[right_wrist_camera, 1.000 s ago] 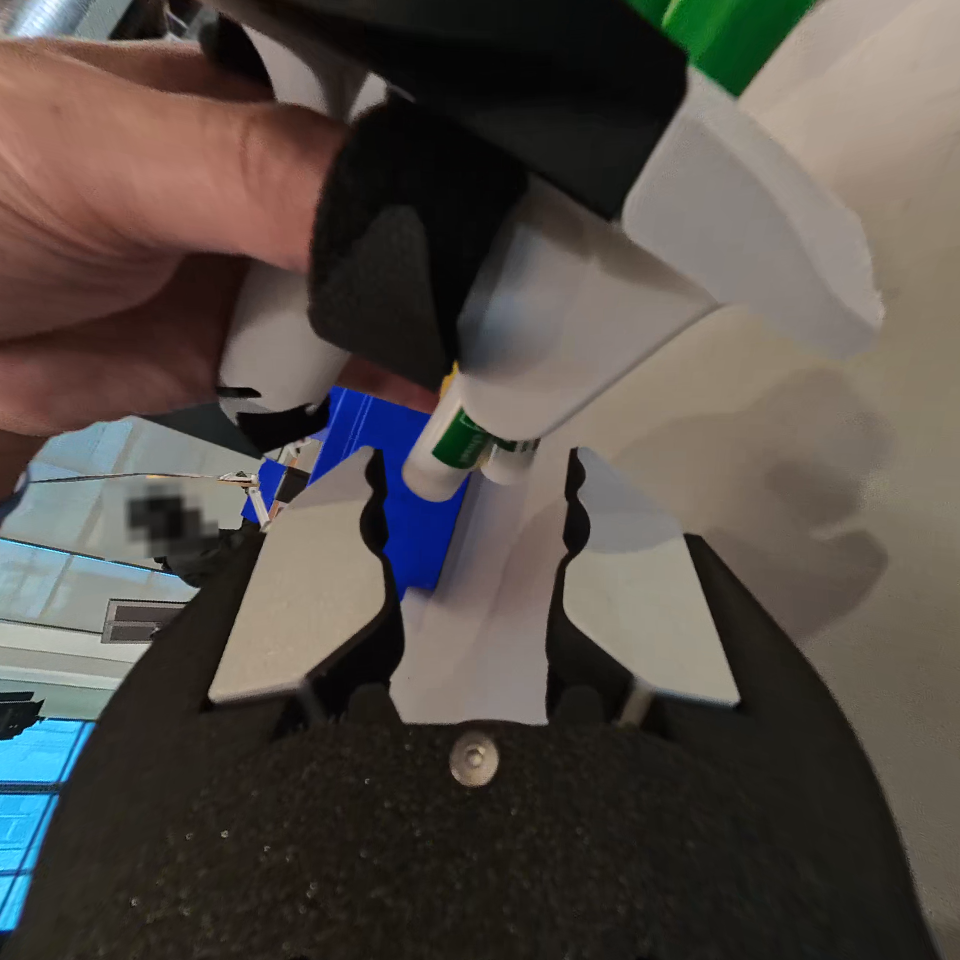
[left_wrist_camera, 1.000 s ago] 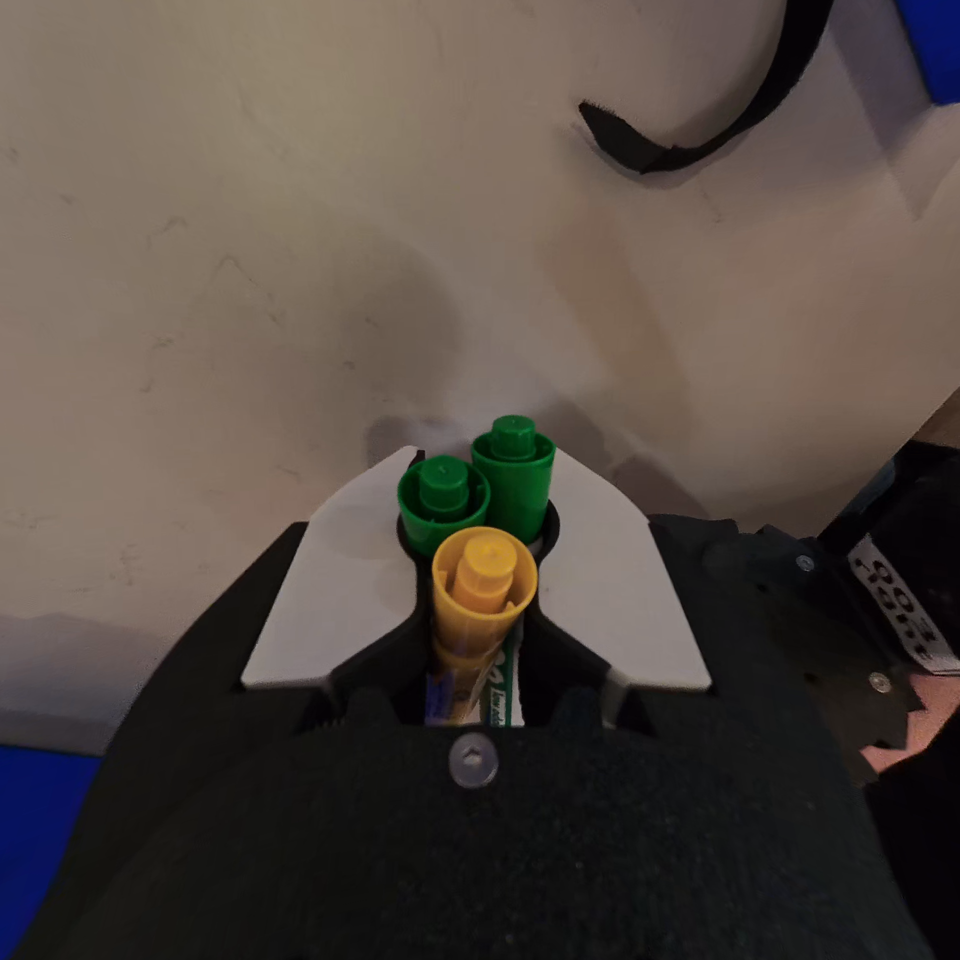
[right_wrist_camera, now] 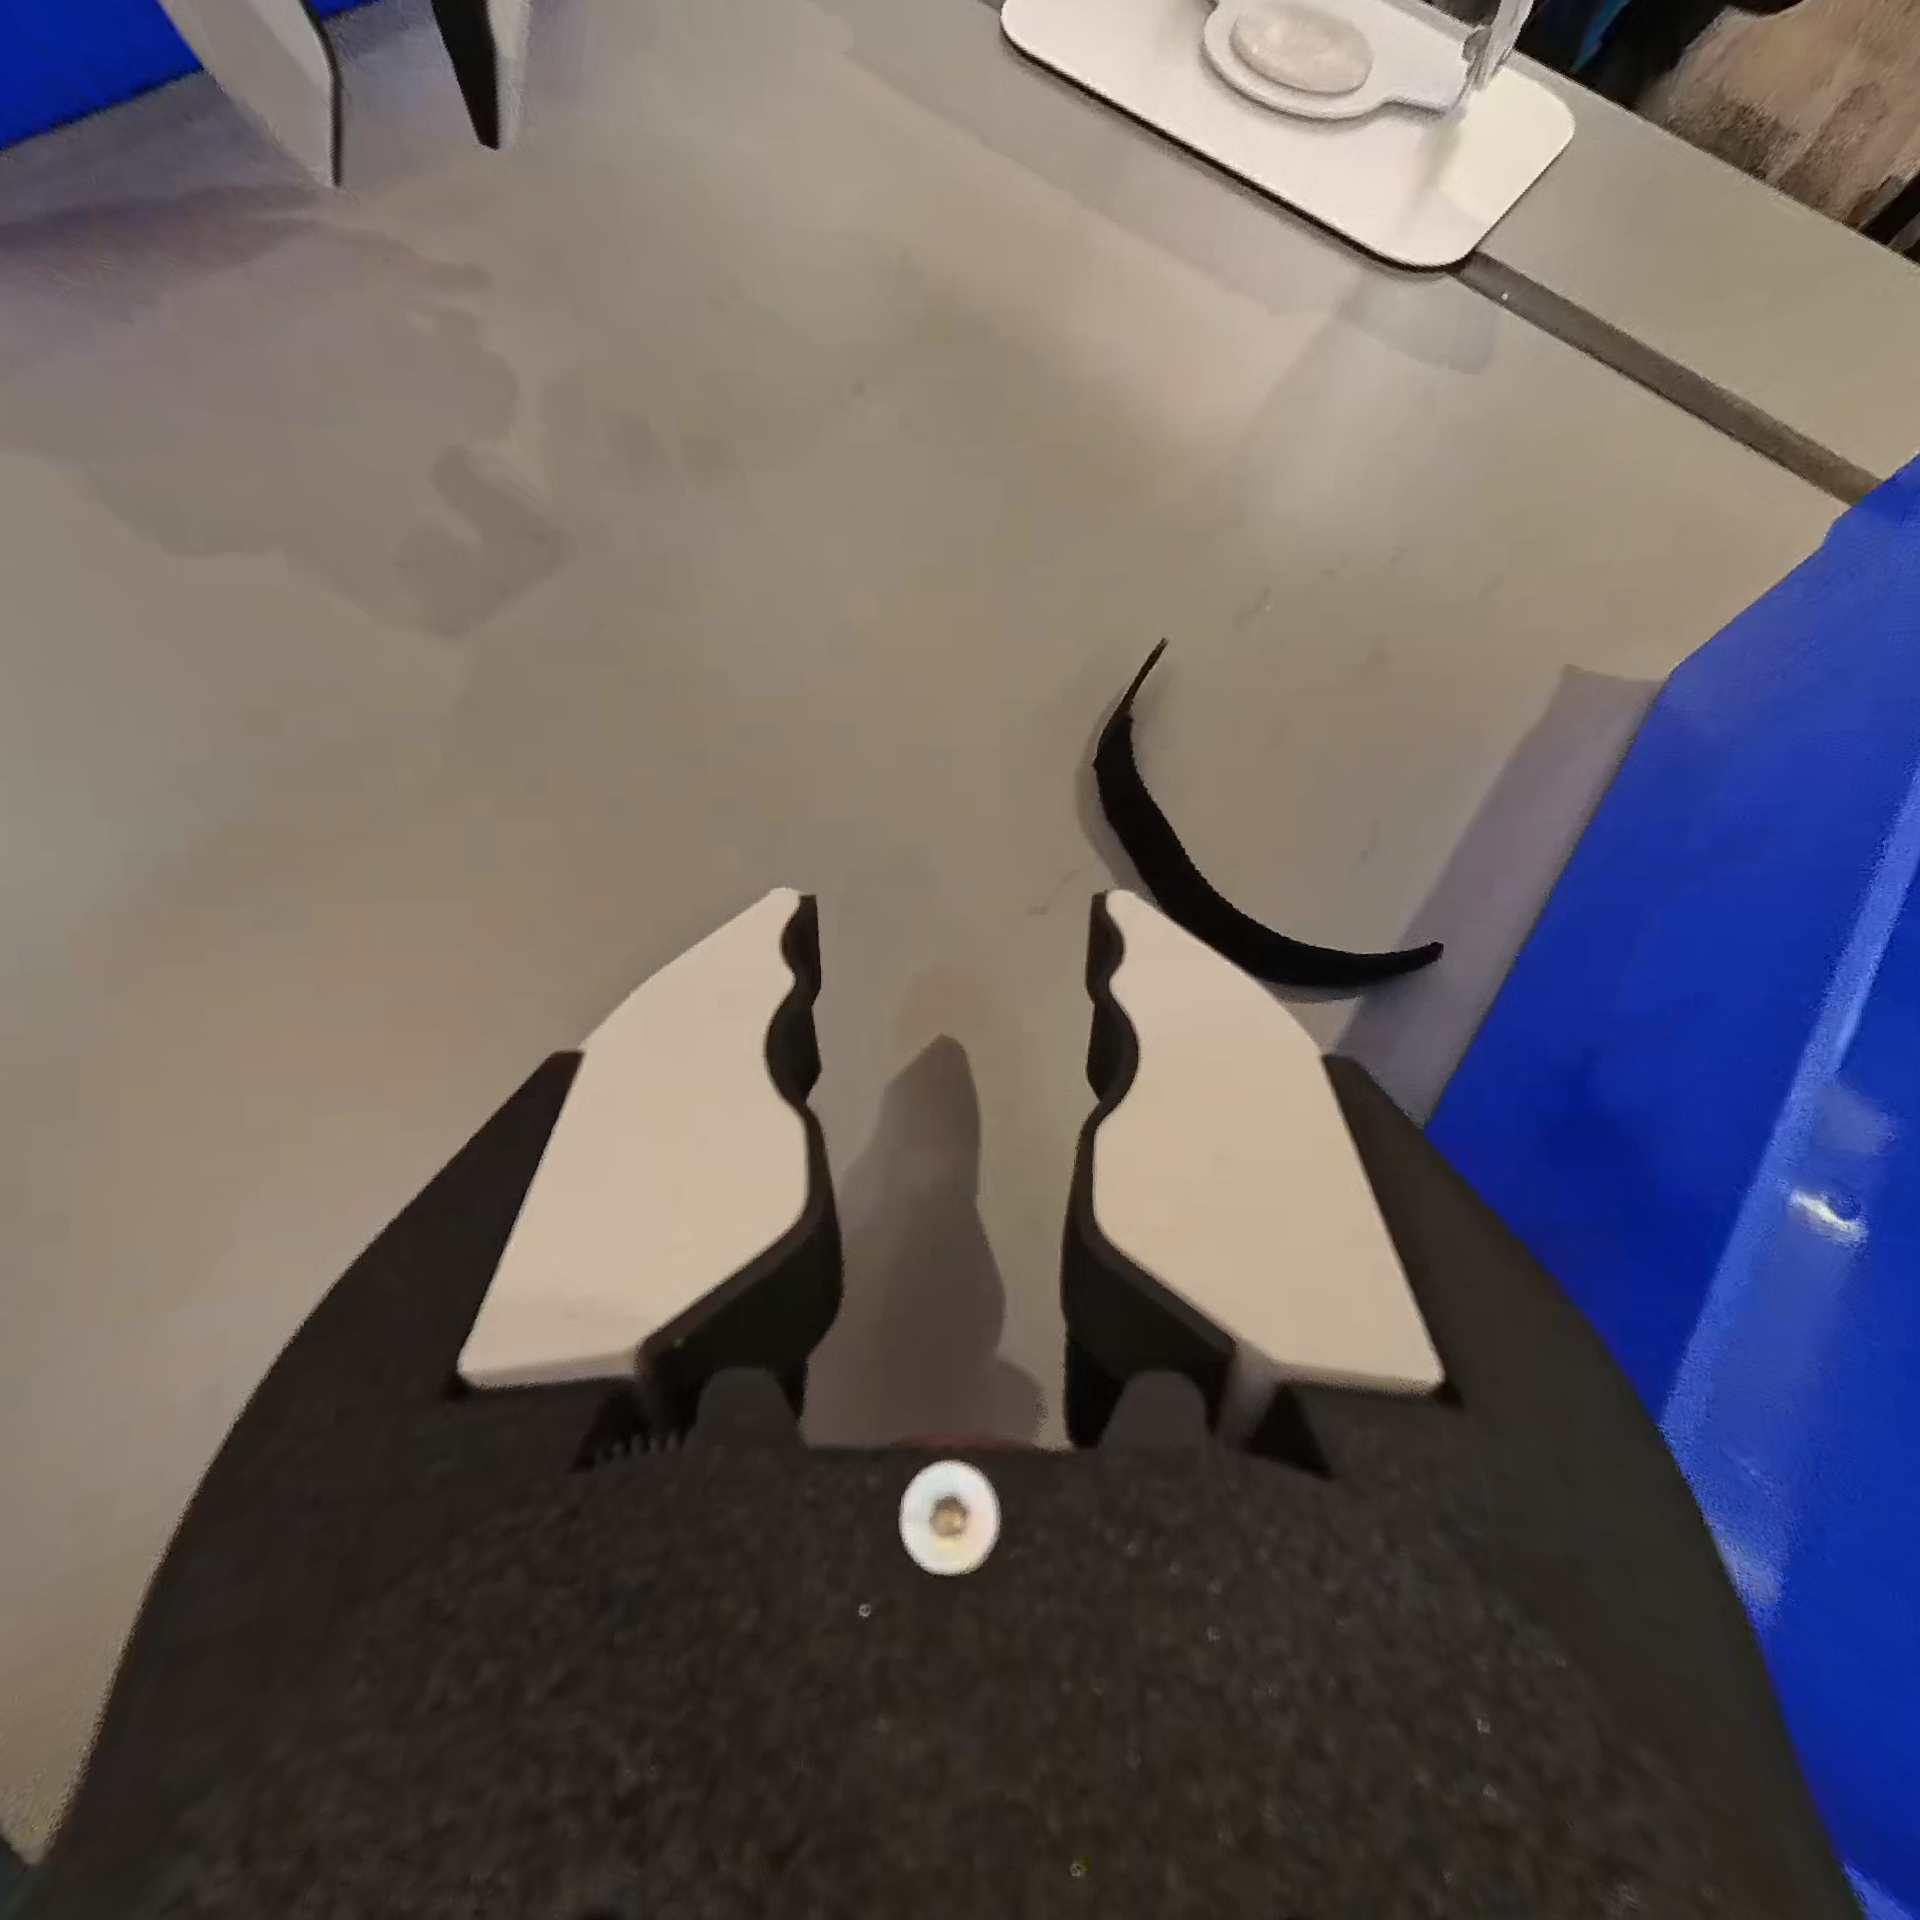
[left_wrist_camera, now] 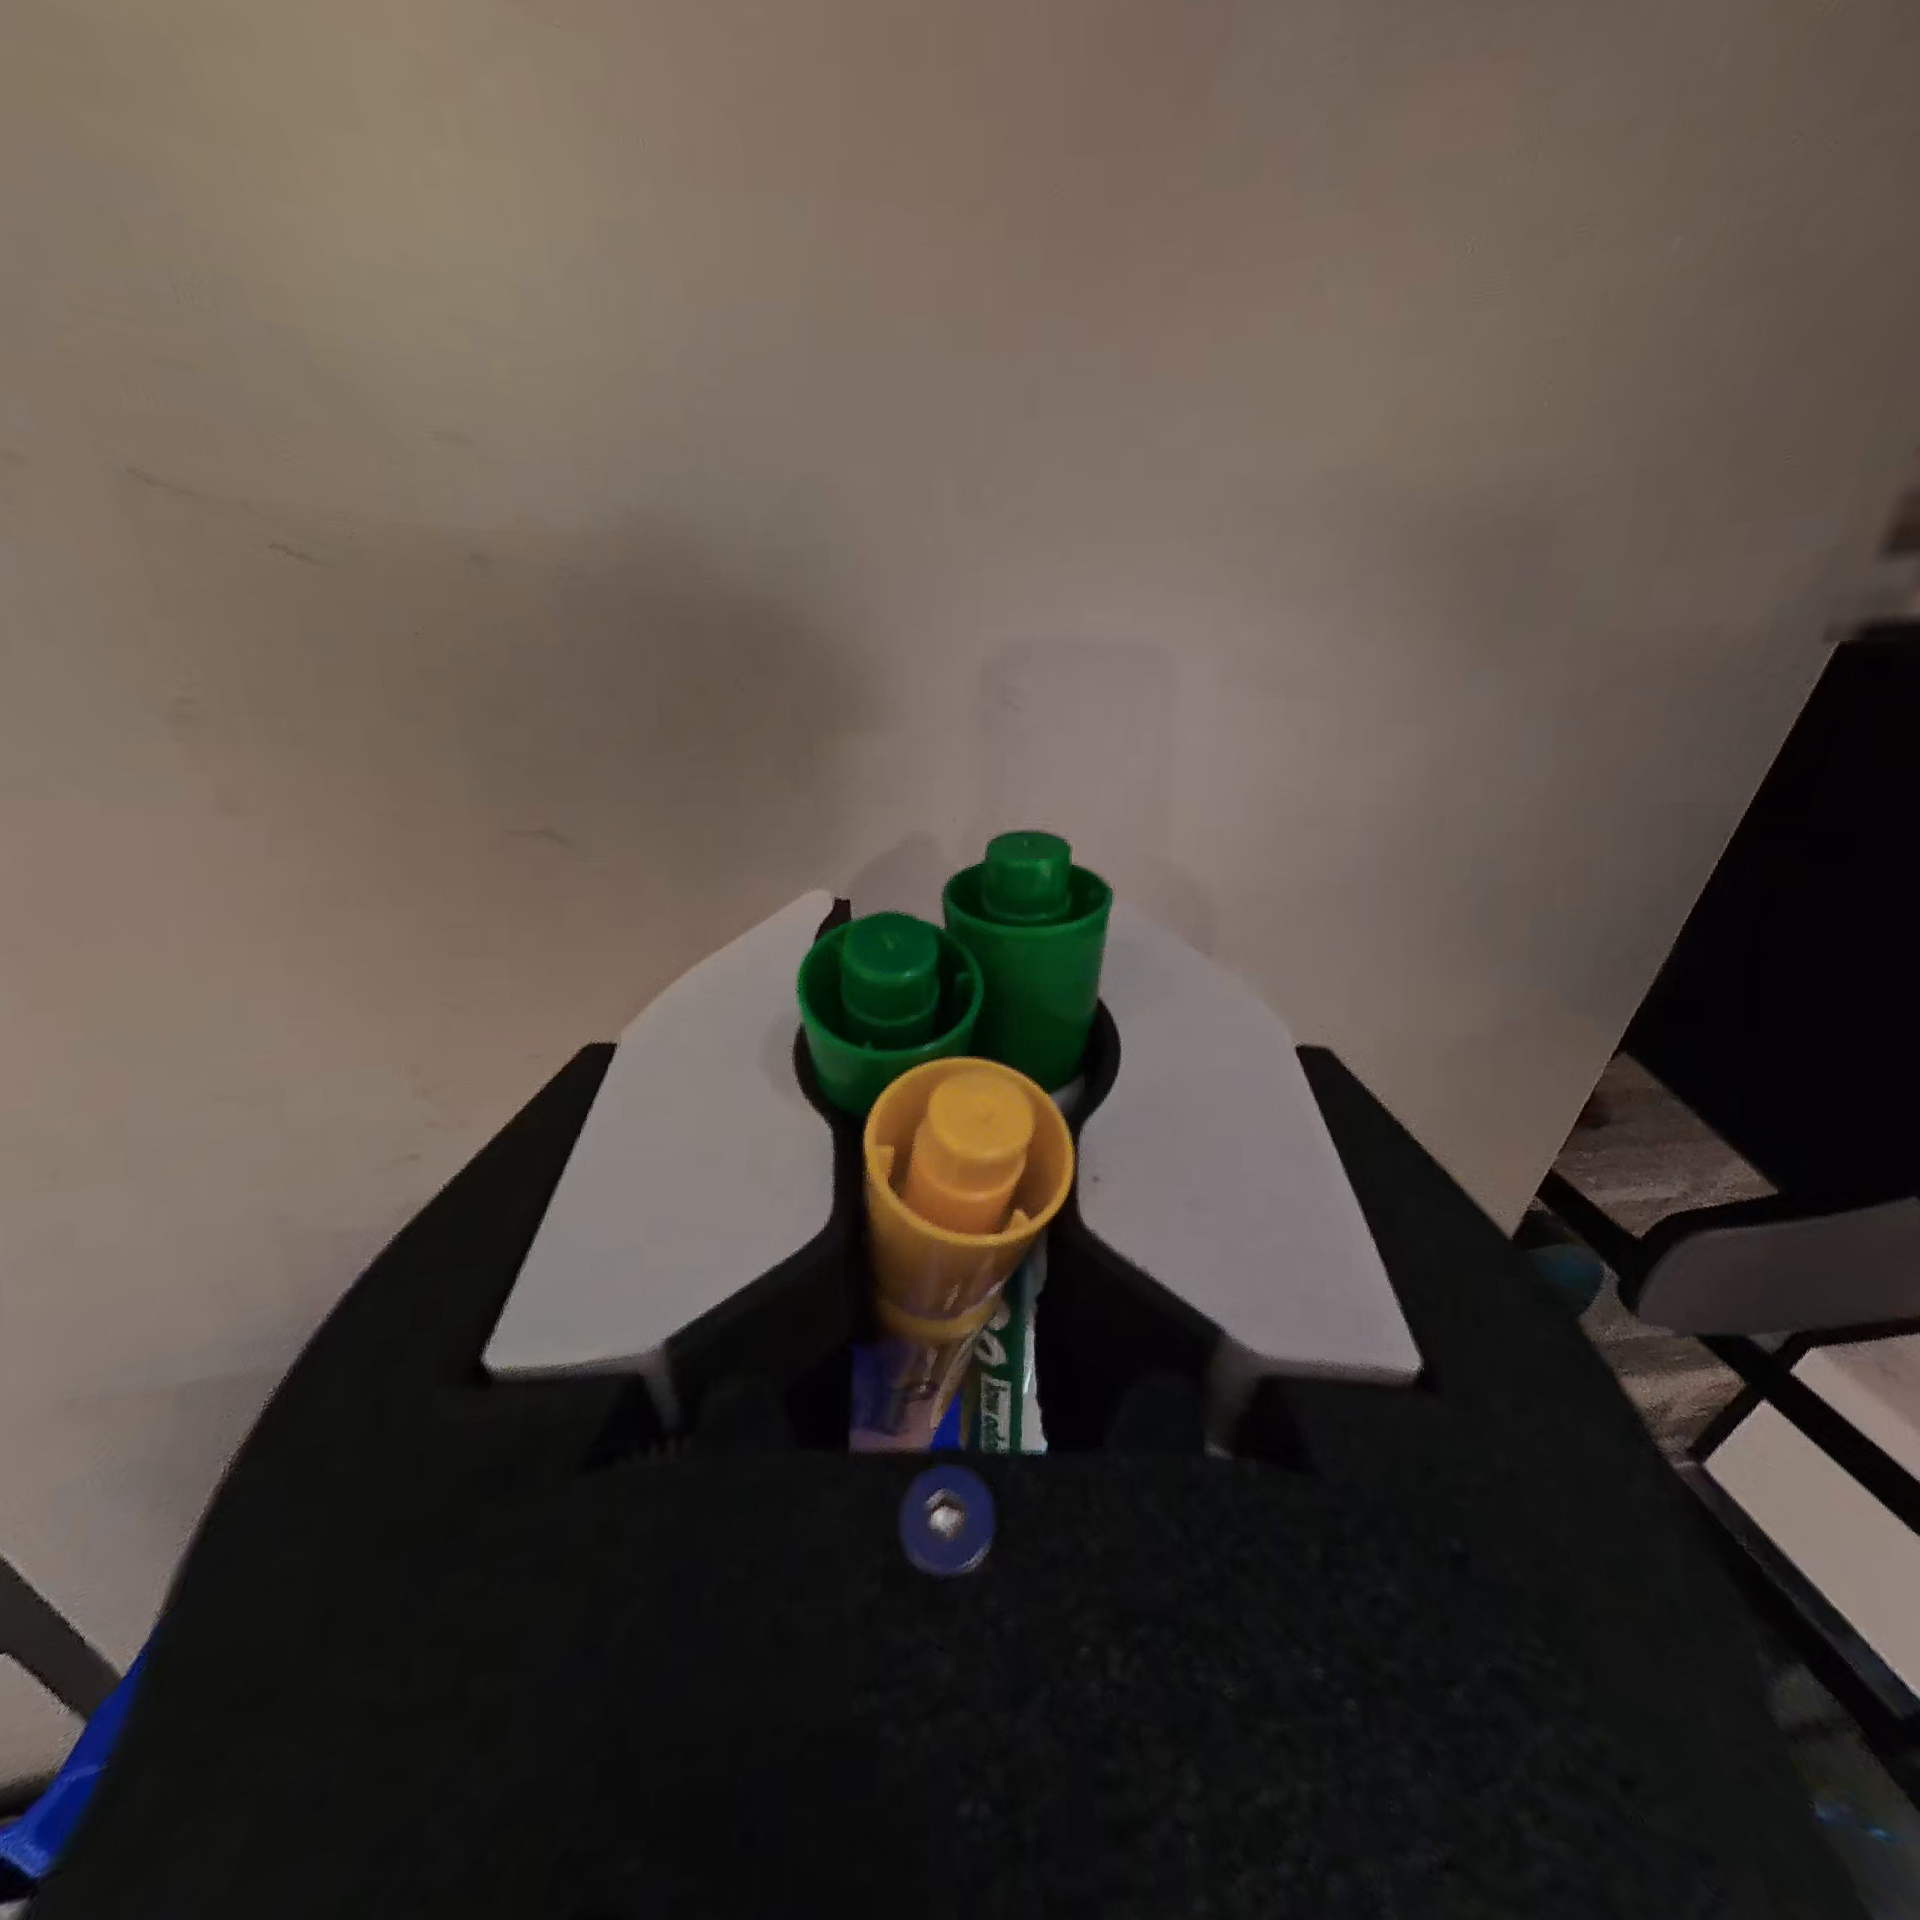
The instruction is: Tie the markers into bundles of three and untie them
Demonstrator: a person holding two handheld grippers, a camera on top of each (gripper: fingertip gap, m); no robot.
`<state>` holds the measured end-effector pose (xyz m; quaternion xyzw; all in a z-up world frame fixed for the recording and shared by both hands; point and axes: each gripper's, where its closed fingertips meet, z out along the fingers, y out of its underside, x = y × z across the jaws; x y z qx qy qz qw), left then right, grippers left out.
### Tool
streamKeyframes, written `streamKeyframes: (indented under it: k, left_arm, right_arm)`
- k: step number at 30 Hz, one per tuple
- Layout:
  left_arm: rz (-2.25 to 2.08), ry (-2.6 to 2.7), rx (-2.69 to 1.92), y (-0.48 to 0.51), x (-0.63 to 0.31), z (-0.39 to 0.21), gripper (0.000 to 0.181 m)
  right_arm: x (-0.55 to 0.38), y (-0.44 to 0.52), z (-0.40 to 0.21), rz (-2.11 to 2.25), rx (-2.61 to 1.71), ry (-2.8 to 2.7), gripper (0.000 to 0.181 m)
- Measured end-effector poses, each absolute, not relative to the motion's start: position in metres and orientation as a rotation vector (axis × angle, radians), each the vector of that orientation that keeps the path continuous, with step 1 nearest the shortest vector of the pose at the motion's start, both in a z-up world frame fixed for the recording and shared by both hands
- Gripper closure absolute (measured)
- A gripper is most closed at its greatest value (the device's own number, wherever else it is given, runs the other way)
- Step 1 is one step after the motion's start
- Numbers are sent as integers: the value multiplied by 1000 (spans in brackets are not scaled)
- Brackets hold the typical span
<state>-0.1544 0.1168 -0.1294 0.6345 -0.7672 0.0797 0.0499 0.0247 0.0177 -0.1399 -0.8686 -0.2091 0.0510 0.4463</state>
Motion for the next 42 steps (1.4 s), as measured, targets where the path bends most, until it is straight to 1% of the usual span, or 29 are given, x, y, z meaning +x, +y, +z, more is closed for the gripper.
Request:
streamKeyframes:
  k: [4, 9, 12, 17, 20, 23, 26, 28, 30, 32, 33, 34, 36, 39, 42]
  left_arm:
    - [228, -2290, 1958, 117, -158, -135, 142]
    - [207, -2217, 2000, 119, -162, -142, 143]
    - [211, -2176, 2027, 121, -162, -144, 142]
    - [208, -2174, 2040, 123, -159, -142, 143]
    - [216, -2176, 2038, 122, -158, -141, 143]
    - [228, -2172, 2037, 122, -158, -142, 143]
    - [229, -2161, 2046, 124, -158, -144, 142]
    - [256, -2155, 2054, 123, -156, -144, 142]
    - [270, -2141, 2063, 125, -155, -142, 142]
    - [273, -2128, 2079, 128, -155, -141, 142]
    - [279, -2119, 2088, 129, -154, -140, 142]
    - [286, -2108, 2101, 131, -154, -138, 143]
    - [306, -2078, 2134, 134, -151, -135, 143]
    - [321, -2049, 2181, 141, -147, -131, 142]
    - [343, -2013, 2227, 144, -141, -129, 142]
  right_arm:
    - [26, 22, -147, 111, -2167, -497, 141]
    - [32, 34, -151, 143, -2223, -416, 142]
    - [38, 46, -153, 77, -2276, -415, 146]
    - [56, 64, -167, -100, -2472, -475, 142]
    - [53, 62, -175, -135, -2622, -574, 144]
    - [26, 67, -161, -65, -2602, -607, 145]
    - [46, 80, -160, -270, -2583, -596, 141]
    - [48, 82, -170, -228, -2653, -559, 142]
    - [47, 86, -179, -189, -2661, -523, 151]
    - [51, 84, -189, -221, -2696, -526, 150]
    - [51, 84, -192, -222, -2696, -529, 154]
    - [50, 84, -194, -199, -2695, -527, 167]
    - [46, 83, -196, -149, -2685, -517, 178]
    - [31, 78, -190, -64, -2631, -590, 179]
    - [-21, 68, -170, 232, -2456, -773, 179]
